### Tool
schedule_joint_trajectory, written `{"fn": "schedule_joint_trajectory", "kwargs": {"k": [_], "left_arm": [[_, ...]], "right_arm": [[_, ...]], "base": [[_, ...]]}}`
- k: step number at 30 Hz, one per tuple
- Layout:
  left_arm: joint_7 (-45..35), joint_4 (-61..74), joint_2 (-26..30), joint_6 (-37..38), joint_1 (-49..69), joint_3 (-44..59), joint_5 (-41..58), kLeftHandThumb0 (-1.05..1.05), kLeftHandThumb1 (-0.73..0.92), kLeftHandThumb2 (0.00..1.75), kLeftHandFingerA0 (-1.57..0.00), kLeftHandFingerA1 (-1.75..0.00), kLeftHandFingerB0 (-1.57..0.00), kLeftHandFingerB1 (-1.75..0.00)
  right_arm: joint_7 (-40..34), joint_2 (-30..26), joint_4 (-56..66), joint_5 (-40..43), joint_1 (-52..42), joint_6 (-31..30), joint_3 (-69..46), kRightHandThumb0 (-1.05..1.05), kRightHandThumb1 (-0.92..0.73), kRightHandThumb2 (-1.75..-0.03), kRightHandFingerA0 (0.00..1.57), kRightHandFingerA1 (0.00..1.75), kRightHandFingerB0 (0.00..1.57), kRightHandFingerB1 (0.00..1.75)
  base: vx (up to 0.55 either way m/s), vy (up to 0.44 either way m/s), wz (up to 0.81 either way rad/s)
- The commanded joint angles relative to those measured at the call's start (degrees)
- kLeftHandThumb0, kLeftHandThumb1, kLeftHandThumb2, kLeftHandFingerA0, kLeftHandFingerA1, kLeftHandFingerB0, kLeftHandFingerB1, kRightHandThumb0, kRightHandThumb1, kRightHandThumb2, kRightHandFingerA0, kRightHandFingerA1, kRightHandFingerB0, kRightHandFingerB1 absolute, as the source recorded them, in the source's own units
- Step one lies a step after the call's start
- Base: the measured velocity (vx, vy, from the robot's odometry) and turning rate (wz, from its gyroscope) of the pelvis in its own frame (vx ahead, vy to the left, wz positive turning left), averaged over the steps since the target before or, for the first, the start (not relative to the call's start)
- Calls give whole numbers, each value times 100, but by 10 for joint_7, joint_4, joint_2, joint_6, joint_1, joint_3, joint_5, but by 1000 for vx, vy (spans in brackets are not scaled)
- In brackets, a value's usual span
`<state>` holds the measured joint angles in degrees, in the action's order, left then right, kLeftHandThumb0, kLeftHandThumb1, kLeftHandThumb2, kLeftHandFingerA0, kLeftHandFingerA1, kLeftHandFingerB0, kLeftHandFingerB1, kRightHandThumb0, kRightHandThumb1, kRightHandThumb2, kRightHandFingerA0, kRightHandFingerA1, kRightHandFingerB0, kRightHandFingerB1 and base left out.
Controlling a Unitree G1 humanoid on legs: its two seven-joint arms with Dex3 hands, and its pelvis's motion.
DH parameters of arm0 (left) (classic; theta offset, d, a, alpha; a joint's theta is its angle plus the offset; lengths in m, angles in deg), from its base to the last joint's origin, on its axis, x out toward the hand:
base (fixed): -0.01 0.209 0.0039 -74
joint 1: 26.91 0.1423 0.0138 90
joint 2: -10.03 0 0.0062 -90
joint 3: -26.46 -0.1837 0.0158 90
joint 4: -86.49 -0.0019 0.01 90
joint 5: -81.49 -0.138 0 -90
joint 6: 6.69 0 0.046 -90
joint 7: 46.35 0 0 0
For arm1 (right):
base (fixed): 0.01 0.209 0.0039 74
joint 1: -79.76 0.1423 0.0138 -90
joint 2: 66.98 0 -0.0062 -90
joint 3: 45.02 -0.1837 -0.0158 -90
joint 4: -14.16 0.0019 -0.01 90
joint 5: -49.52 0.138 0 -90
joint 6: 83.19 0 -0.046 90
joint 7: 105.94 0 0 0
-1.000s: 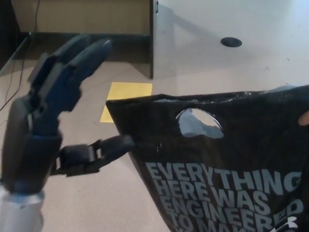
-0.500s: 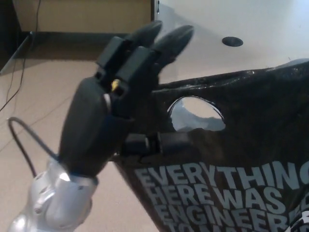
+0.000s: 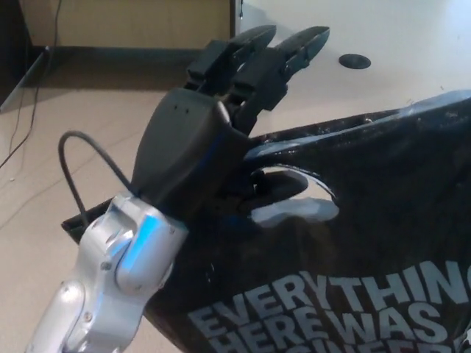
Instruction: A person is holding a plastic bag and the robot extends its left hand to grab the bag by hooking its thumb into the holes at the top and brings its hand down by its side. Then it extends its arm again to hand the plastic bag back to the person.
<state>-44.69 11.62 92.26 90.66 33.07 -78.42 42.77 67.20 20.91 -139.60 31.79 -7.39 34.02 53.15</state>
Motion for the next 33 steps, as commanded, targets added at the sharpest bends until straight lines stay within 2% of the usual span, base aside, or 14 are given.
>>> {"fn": "schedule_joint_trajectory", "kwargs": {"k": [1, 7, 8, 17, 18, 22, 25, 27, 28, 29, 30, 31, 32, 33], "left_arm": [[8, -24, 0, -33, -25, -1, -44, -32, 32, 88, 0, -49, 0, -48], [13, -29, -4, -36, -28, -6, -57, -32, 31, 88, 0, -48, 0, -48], [16, -32, -7, -36, -29, -9, -60, -60, 43, 69, -15, -40, -9, -35], [64, -90, -44, -30, -51, -37, -81, -53, 44, 70, -33, -45, -17, -38], [78, -108, -53, -27, -58, -43, -85, -47, 52, 56, -42, -38, -22, -30], [99, -140, -70, -27, -70, -55, -92, -54, 42, 69, -33, -45, -16, -38], [111, -159, -86, -33, -76, -62, -97, -54, 41, 69, -33, -45, -17, -38], [124, -175, -94, -37, -80, -71, -108, -52, 43, 68, -35, -45, -19, -38], [133, -183, -95, -32, -83, -71, -107, -42, 56, 58, -47, -40, -24, -31], [149, -194, -97, -22, -88, -71, -103, -30, 68, 60, -71, -88, -32, -31], [164, -204, -99, -12, -92, -70, -99, -30, 68, 60, -71, -88, -32, -31], [179, -220, -95, 12, -101, -64, -87, -16, 79, 63, -112, -95, -50, -36], [195, -230, -91, 27, -107, -61, -83, -14, 79, 69, -112, -121, -62, -43], [211, -238, -88, 39, -111, -59, -84, -14, 79, 69, -112, -121, -62, -43]], "right_arm": [[-5, -11, -6, 1, -5, 10, -2, -27, -68, -60, 80, 52, 65, 46], [-3, -11, -7, 0, -5, 12, -1, -28, -68, -60, 78, 51, 63, 45], [-2, -10, -9, 2, -6, 12, -3, -27, -68, -60, 78, 51, 63, 45], [4, -6, -10, 11, -4, 8, -9, -29, -68, -60, 80, 53, 64, 45], [2, -7, -8, 8, -3, 6, -7, -30, -68, -61, 80, 51, 64, 45], [-4, -9, -6, 2, -3, 14, -3, -29, -68, -60, 79, 51, 64, 46], [-3, -7, -4, 3, -1, 15, -4, -29, -68, -60, 78, 51, 64, 46], [0, -6, 1, 7, -4, 17, -6, -28, -68, -60, 79, 51, 65, 47], [0, -5, 1, 7, -4, 18, -6, -29, -68, -60, 80, 51, 66, 47], [-1, -6, 2, 6, -3, 18, -5, -29, -68, -60, 80, 51, 66, 47], [-2, -6, 3, 6, -4, 19, -5, -29, -68, -60, 80, 51, 66, 47], [-1, -7, 3, 5, -2, 16, -5, -29, -68, -60, 80, 51, 64, 46], [0, -8, 2, 6, 0, 13, -6, -30, -69, -61, 79, 51, 65, 46], [2, -9, 2, 6, 2, 9, -6, -30, -69, -61, 79, 51, 65, 46]], "base": [[0, 0, 0], [0, 0, 0], [0, 0, 0], [0, 0, 0], [0, 0, 0], [0, 0, 0], [0, 0, 0], [0, 0, 0], [0, 0, 0], [0, 0, 0], [0, 0, 0], [0, 0, 0], [0, 0, 0], [0, 0, 0]]}}
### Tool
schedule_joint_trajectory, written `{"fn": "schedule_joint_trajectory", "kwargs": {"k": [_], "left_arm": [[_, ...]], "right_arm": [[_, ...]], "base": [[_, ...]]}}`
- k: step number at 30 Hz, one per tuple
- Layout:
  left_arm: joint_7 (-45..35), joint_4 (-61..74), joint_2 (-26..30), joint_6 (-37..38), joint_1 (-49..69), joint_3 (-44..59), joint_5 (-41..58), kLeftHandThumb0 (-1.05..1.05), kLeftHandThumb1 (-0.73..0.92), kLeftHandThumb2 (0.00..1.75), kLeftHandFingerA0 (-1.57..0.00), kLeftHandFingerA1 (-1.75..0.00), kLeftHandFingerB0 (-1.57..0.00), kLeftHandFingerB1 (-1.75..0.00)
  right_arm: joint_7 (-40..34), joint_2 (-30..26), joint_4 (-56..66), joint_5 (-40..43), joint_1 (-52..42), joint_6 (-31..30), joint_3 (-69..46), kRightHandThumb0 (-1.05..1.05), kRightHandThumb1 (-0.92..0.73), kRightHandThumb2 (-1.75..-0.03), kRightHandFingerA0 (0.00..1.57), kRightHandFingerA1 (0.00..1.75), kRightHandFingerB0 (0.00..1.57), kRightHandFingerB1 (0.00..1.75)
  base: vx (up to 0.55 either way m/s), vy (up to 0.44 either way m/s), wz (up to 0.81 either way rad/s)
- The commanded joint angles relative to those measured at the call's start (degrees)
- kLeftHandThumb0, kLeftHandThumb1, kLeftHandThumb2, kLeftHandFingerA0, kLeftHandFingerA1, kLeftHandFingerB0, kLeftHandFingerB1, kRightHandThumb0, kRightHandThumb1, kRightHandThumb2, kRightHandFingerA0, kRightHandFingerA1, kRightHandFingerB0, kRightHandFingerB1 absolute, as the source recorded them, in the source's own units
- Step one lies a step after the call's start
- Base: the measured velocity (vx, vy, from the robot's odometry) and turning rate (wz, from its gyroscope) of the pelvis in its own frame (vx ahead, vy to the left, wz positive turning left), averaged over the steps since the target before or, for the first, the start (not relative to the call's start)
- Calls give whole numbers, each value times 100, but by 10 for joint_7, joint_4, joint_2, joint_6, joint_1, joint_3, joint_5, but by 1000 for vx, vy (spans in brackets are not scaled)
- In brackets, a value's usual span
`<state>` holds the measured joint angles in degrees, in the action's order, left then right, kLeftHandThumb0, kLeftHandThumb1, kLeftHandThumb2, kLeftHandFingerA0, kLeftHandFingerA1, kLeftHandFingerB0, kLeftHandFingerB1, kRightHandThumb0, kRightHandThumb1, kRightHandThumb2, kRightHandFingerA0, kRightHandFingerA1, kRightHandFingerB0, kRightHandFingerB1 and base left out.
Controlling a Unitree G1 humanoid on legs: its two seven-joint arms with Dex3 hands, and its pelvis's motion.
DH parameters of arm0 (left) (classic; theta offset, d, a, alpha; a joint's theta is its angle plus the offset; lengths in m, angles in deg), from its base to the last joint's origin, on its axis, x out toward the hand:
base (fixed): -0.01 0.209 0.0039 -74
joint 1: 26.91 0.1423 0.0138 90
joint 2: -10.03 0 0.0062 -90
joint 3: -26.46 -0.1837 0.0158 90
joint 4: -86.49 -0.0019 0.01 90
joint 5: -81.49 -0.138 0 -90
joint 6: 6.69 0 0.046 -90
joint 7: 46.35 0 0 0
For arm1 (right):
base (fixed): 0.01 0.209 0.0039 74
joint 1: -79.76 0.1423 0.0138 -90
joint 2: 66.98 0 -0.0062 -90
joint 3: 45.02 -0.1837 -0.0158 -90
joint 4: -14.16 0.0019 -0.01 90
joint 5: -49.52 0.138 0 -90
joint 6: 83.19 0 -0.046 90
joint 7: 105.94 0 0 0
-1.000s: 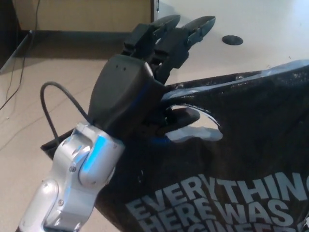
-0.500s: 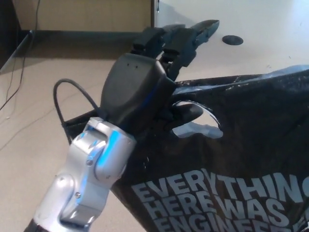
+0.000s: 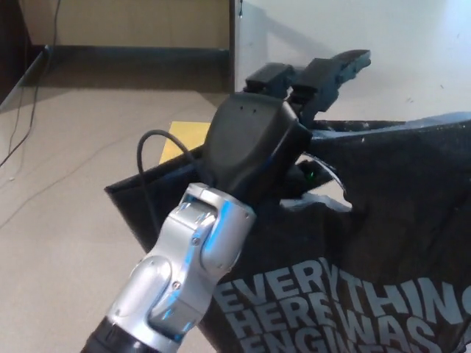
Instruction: A person is holding a plastic bag and the robot extends its left hand to grab the bag by hooking its thumb into the holes at the top and brings its hand down by its side. Then it extends its arm again to hand the plastic bag back to the person.
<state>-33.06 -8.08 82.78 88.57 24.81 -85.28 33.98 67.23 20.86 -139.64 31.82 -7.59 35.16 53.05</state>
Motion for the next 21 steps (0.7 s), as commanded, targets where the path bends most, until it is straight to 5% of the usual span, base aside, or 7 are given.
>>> {"fn": "schedule_joint_trajectory", "kwargs": {"k": [1, 2, 4, 6, 19, 20, 21], "left_arm": [[120, -49, 7, 63, -34, 10, -5, -15, 78, 69, -100, -169, -75, -51], [155, -56, 13, 74, -39, 13, -16, -8, 77, 74, -106, -169, -83, -100], [175, -57, 16, 80, -42, 17, -18, -11, 77, 72, -105, -171, -66, -135], [205, -51, 15, 79, -44, 25, -24, -13, 82, 69, -86, -175, -61, -141], [185, 14, 45, 104, -18, 89, 25, -3, 65, 87, -93, -170, -71, -123], [193, 17, 53, 107, -16, 98, 23, -6, 57, 104, -121, -136, -76, -108], [197, 17, 57, 115, -14, 105, 28, -4, 66, 88, -92, -170, -68, -131]], "right_arm": [[3, -9, 3, 6, 6, -2, -5, -30, -69, -61, 80, 52, 66, 46], [4, -9, 3, 7, 7, -1, -7, -30, -68, -61, 80, 51, 66, 46], [3, -10, 3, 6, 9, 1, -6, -30, -68, -60, 81, 52, 66, 46], [0, -12, 2, 1, 13, 0, -3, -30, -68, -61, 82, 52, 67, 46], [-1, -8, -3, 3, 14, -2, -4, -30, -68, -61, 80, 51, 66, 45], [-3, -8, -4, 2, 15, -2, -4, -30, -68, -60, 81, 51, 66, 46], [-2, -9, -3, 1, 14, 0, -3, -30, -68, -61, 81, 51, 66, 46]], "base": [[0, 0, 0], [0, 0, 0], [0, 0, 0], [0, 0, 0], [0, 0, 0], [0, 0, 0], [0, 0, 0]]}}
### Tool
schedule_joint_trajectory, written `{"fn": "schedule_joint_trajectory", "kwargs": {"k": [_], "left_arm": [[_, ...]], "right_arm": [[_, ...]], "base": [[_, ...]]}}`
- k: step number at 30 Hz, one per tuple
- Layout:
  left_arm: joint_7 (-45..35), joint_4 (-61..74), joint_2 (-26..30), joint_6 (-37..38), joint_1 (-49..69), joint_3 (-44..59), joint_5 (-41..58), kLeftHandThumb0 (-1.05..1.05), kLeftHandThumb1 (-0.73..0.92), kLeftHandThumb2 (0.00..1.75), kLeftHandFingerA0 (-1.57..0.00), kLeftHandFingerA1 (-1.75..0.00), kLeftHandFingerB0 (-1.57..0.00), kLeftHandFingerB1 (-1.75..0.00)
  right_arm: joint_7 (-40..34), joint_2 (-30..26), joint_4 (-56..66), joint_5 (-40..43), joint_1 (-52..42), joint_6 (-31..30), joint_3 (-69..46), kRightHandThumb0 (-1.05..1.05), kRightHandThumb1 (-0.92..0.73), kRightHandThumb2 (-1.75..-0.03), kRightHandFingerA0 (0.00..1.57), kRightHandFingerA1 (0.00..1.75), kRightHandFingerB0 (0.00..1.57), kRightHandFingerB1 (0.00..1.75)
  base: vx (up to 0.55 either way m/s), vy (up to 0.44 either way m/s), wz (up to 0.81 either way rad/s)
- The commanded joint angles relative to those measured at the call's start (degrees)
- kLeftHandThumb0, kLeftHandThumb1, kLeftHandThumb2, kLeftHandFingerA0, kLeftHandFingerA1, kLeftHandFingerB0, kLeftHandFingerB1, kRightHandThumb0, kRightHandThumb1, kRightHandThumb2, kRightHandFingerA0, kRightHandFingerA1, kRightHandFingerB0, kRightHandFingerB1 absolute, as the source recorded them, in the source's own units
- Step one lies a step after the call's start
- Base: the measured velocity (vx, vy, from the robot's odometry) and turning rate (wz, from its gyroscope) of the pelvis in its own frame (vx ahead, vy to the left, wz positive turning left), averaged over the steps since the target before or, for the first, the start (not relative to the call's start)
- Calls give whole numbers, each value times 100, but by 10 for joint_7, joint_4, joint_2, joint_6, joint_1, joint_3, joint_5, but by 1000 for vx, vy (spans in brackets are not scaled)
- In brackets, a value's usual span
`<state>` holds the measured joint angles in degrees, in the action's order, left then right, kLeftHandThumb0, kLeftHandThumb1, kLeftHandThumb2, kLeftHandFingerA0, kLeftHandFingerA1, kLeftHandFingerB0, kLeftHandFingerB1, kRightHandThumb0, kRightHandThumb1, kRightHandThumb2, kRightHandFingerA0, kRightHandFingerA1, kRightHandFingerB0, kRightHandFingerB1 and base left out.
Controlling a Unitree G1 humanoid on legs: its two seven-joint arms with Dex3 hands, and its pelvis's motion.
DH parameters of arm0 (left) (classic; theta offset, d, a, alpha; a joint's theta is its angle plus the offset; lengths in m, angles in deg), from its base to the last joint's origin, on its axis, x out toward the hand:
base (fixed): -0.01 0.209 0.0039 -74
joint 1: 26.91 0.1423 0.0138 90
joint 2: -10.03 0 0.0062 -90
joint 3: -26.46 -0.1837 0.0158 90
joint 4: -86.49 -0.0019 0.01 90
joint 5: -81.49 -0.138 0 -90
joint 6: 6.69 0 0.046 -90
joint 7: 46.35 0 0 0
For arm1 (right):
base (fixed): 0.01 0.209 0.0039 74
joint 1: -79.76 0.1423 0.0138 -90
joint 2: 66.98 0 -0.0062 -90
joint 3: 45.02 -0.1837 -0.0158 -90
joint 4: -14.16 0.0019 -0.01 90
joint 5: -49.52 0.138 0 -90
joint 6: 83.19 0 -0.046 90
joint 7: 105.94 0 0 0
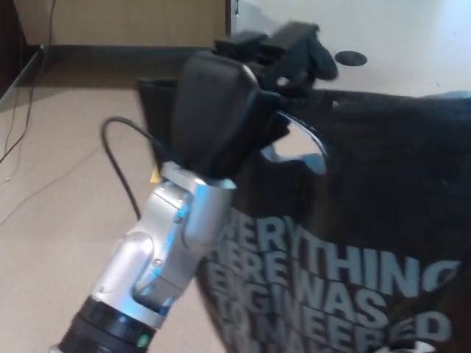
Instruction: A person is holding a plastic bag and the robot extends its left hand to grab the bag by hooking its thumb into the holes at the top and brings its hand down by its side. Then it extends its arm again to hand the plastic bag back to the person.
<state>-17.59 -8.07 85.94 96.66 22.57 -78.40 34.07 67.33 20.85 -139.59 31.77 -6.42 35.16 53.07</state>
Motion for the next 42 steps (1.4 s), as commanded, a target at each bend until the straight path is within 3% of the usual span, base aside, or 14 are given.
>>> {"fn": "schedule_joint_trajectory", "kwargs": {"k": [1, 5, 11, 12, 13, 15, 21, 22, 24, 25, 30, 31, 41, 42], "left_arm": [[43, 17, 27, 37, 10, 39, 29, -4, 66, 88, -92, -170, -68, -131], [35, 37, 60, 62, 22, 77, 54, -10, 72, 72, -95, -167, -74, -113], [31, 51, 105, 86, 42, 118, 74, -9, 72, 77, -89, -169, -74, -122], [28, 49, 112, 95, 47, 125, 84, -7, 63, 84, -105, -161, -80, -123], [27, 47, 117, 101, 50, 129, 89, -6, 68, 82, -88, -169, -71, -130], [23, 47, 135, 110, 65, 145, 100, -8, 67, 87, -87, -170, -69, -135], [25, 49, 186, 146, 115, 183, 110, -6, 59, 97, -89, -166, -80, -124], [25, 48, 197, 157, 126, 187, 113, -4, 55, 98, -107, -156, -88, -115], [32, 45, 206, 172, 140, 193, 112, -3, 63, 94, -93, -164, -85, -114], [51, 46, 210, 167, 164, 203, 94, -10, 71, 78, -99, -165, -85, -122], [69, 17, 211, 197, 215, 218, 109, -3, 58, 100, -95, -166, -82, -123], [89, 5, 210, 210, 246, 222, 99, 1, 51, 98, -104, -161, -88, -120], [185, -78, 193, 280, 392, 235, 82, 3, 57, 91, -94, -162, -82, -115], [192, -83, 192, 285, 398, 235, 79, 8, 50, 105, -120, -130, -88, -103]], "right_arm": [[-3, -9, -4, 1, 2, 0, -2, -30, -68, -61, 81, 51, 66, 46], [-2, -9, -5, 3, 2, -2, -3, -30, -68, -61, 80, 51, 65, 45], [-7, -10, -9, -3, -2, 1, 1, -30, -69, -61, 80, 51, 66, 46], [-6, -8, -10, -1, -2, 1, 0, -30, -69, -61, 80, 51, 65, 46], [-6, -7, -11, 1, -2, 0, -1, -30, -68, -61, 81, 51, 66, 46], [-3, -5, -9, 4, -3, -3, -3, -30, -69, -61, 80, 52, 65, 45], [-2, -4, -13, 9, 5, -4, -8, -31, -68, -61, 80, 51, 66, 46], [-4, -3, -13, 8, 6, -7, -8, -32, -68, -61, 80, 50, 66, 45], [-4, -5, -12, 8, 9, -7, -8, -32, -68, -61, 80, 51, 66, 45], [-9, -6, -13, 5, 12, -9, -7, -32, -68, -61, 81, 52, 66, 45], [-7, -19, -9, 8, 26, -15, -15, -32, -68, -61, 82, 53, 67, 45], [-4, -23, -6, 13, 27, -17, -20, -32, -67, -61, 82, 53, 67, 45], [6, -23, -1, 13, 34, -19, -29, -32, -68, -61, 82, 52, 66, 46], [6, -23, -1, 13, 34, -17, -29, -31, -68, -61, 82, 52, 67, 46]], "base": [[0, 0, 0], [0, 0, 0], [0, 0, 0], [0, 0, 0], [0, 0, 0], [0, 0, 0], [0, 0, 0], [0, 0, 0], [0, 0, 0], [0, 0, 0], [0, 0, 0], [0, 0, 0], [0, 0, 0], [0, 0, 0]]}}
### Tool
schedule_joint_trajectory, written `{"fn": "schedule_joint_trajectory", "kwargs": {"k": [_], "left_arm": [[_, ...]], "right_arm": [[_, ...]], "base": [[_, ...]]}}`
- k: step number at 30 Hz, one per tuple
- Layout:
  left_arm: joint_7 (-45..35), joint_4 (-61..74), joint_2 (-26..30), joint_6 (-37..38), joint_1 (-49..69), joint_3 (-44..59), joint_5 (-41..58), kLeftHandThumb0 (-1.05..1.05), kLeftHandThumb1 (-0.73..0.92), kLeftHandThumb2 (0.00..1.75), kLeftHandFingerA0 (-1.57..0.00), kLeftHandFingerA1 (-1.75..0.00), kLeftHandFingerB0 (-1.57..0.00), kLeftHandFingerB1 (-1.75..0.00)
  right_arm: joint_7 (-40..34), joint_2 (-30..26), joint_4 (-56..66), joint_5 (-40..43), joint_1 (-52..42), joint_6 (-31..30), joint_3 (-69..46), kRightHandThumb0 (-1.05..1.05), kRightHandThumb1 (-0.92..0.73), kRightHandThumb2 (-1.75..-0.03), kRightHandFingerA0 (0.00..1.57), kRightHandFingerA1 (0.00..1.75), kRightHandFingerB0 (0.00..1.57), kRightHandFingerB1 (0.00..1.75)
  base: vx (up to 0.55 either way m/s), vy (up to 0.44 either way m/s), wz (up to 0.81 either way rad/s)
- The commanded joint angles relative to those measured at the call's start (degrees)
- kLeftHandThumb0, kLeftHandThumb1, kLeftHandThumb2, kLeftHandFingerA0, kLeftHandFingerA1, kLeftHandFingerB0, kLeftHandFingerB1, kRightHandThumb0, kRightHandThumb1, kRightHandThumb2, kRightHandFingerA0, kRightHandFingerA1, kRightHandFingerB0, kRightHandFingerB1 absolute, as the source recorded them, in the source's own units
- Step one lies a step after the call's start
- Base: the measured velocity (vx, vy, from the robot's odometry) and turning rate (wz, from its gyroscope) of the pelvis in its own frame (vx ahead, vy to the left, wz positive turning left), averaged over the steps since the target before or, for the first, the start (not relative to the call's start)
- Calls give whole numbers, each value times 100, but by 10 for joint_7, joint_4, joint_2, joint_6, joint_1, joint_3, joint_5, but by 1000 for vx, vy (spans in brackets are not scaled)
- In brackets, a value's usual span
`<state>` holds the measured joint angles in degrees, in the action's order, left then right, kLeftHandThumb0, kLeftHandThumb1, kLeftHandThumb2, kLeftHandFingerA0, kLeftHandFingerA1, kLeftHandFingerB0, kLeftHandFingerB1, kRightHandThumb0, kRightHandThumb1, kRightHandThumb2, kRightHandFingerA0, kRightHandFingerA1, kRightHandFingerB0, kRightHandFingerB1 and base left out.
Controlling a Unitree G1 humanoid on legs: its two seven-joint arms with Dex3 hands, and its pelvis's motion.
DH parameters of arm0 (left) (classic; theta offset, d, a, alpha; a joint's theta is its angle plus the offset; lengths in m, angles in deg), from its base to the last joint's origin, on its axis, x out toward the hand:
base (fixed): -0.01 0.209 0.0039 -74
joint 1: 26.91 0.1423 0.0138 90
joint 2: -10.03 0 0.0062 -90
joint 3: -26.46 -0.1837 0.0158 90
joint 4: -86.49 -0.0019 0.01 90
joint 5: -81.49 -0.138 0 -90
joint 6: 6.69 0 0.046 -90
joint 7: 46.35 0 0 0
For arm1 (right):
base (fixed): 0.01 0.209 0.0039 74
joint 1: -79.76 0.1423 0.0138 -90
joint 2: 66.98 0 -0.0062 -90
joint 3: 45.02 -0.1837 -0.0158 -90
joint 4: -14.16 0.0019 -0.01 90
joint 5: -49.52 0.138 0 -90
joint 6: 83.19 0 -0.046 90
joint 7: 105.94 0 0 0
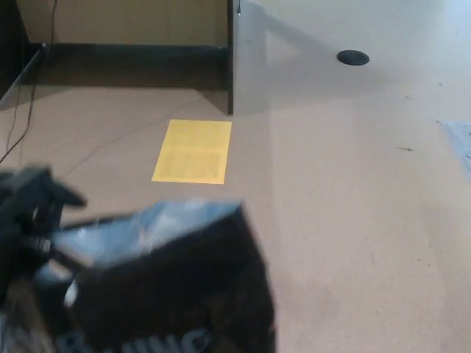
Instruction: A person is holding a plastic bag and the robot extends its left hand to grab the bag by hooking its thumb into the holes at the top and brings its hand down by its side. Then it extends its arm again to hand the plastic bag back to the person.
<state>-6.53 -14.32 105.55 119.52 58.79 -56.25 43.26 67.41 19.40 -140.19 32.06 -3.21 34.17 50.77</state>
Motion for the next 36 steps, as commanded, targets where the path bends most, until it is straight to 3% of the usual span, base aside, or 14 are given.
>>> {"fn": "schedule_joint_trajectory", "kwargs": {"k": [1, 3, 4, 12, 14, 15, 18, 19, 20, 27, 29, 33, 34, 36], "left_arm": [[89, -27, -4, 63, 42, 12, -17, 8, 50, 105, -120, -130, -88, -103], [97, -30, -13, 68, 75, 9, -19, 13, 52, 104, -119, -130, -89, -104], [101, -34, -13, 71, 82, 8, -21, 9, 58, 95, -91, -163, -82, -118], [128, -71, -20, 82, 138, -9, -40, 3, 55, 99, -84, -162, -81, -120], [157, -102, -15, 76, 148, -19, -64, 0, 58, 92, -94, -163, -83, -116], [168, -120, -13, 74, 151, -25, -69, 0, 51, 105, -120, -131, -89, -103], [192, -160, -10, 84, 145, -36, -70, 0, 53, 102, -122, -133, -89, -104], [199, -184, -5, 87, 143, -41, -70, 1, 67, 82, -91, -166, -83, -126], [200, -201, -2, 83, 143, -44, -69, -1, 71, 79, -85, -164, -78, -123], [220, -357, 20, 94, 113, -64, -44, -1, 71, 66, -92, -155, -87, -95], [232, -393, 22, 96, 101, -73, -45, -2, 69, 68, -90, -152, -86, -96], [267, -462, 24, 118, 77, -95, -49, -4, 73, 67, -82, -157, -74, -131], [275, -474, 25, 116, 73, -102, -51, -9, 73, 68, -84, -157, -79, -111], [273, -490, 20, 109, 70, -110, -47, -6, 74, 69, -86, -161, -79, -117]], "right_arm": [[5, -9, 4, 9, 2, -5, -6, -31, -68, -61, 82, 52, 67, 46], [-4, -10, 6, 3, -3, -2, -1, -32, -68, -61, 82, 52, 68, 46], [-6, -9, 6, 2, -4, -2, -1, -32, -68, -61, 82, 52, 68, 46], [0, -6, 2, 2, -11, 3, 2, -31, -68, -61, 82, 54, 67, 46], [3, -5, 2, 5, -16, 3, 1, -31, -68, -61, 81, 53, 67, 46], [1, -5, 3, 4, -18, 0, 2, -32, -68, -61, 81, 52, 67, 45], [0, -5, 4, 3, -19, -4, 2, -32, -68, -61, 81, 52, 67, 45], [0, -5, 4, 3, -19, -4, 2, -32, -68, -61, 80, 51, 66, 45], [-1, -4, 4, 4, -19, -6, 1, -32, -68, -61, 82, 52, 67, 45], [-5, -2, 7, 3, -25, -6, 2, -31, -69, -61, 79, 51, 65, 45], [-3, -2, 9, 4, -27, -6, 2, -32, -69, -61, 79, 51, 65, 45], [-7, -1, 11, 2, -29, -2, 4, -31, -68, -61, 81, 52, 66, 45], [-7, -1, 11, 1, -29, -3, 4, -31, -68, -61, 81, 52, 66, 45], [-3, 1, 11, 6, -28, -5, 1, -31, -68, -61, 80, 51, 65, 45]], "base": [[0, 0, 0], [0, 0, 0], [0, 0, 0], [0, 0, 0], [0, 0, 0], [0, 0, 0], [0, 0, 0], [0, 0, 0], [0, 0, 0], [0, 0, 0], [0, 0, 0], [0, 0, 0], [0, 0, 0], [0, 0, 0]]}}
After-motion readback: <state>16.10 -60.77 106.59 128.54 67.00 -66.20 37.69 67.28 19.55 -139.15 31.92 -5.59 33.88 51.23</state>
